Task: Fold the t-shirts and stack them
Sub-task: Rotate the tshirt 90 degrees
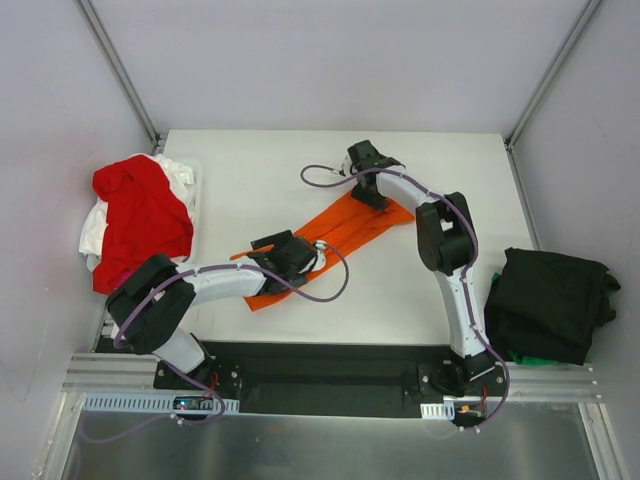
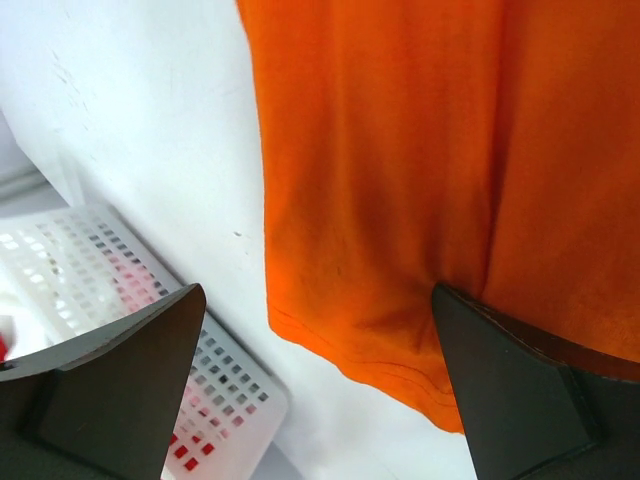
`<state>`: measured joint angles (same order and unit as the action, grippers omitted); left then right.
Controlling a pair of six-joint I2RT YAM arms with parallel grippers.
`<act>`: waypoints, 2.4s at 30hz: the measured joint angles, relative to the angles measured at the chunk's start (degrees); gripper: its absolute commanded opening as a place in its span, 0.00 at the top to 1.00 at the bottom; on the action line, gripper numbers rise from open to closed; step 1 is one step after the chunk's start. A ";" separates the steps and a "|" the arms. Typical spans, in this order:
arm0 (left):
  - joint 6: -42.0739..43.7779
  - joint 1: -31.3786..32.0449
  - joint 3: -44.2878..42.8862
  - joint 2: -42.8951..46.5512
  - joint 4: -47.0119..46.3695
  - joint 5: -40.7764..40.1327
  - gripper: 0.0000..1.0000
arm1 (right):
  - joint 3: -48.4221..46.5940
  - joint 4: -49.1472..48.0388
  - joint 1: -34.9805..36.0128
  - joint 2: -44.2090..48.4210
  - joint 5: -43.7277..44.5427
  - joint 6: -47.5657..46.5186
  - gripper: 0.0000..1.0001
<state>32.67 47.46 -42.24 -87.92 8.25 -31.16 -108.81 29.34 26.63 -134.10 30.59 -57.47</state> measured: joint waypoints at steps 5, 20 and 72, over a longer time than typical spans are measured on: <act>3.26 3.08 -3.32 -3.37 1.44 -0.57 0.01 | -3.21 -0.07 -0.33 -2.03 0.00 -1.75 0.04; 7.39 12.98 -13.22 -11.87 3.65 1.05 0.01 | -7.85 -2.58 -0.61 -5.29 0.07 -6.34 0.04; 3.67 23.45 -28.46 -20.79 9.51 8.74 0.01 | -18.84 -21.27 5.25 -16.52 2.84 -26.18 0.04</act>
<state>36.34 70.91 -70.70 -108.71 17.76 -22.41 -127.66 8.08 31.88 -150.63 33.43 -83.66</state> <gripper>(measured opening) 0.993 0.963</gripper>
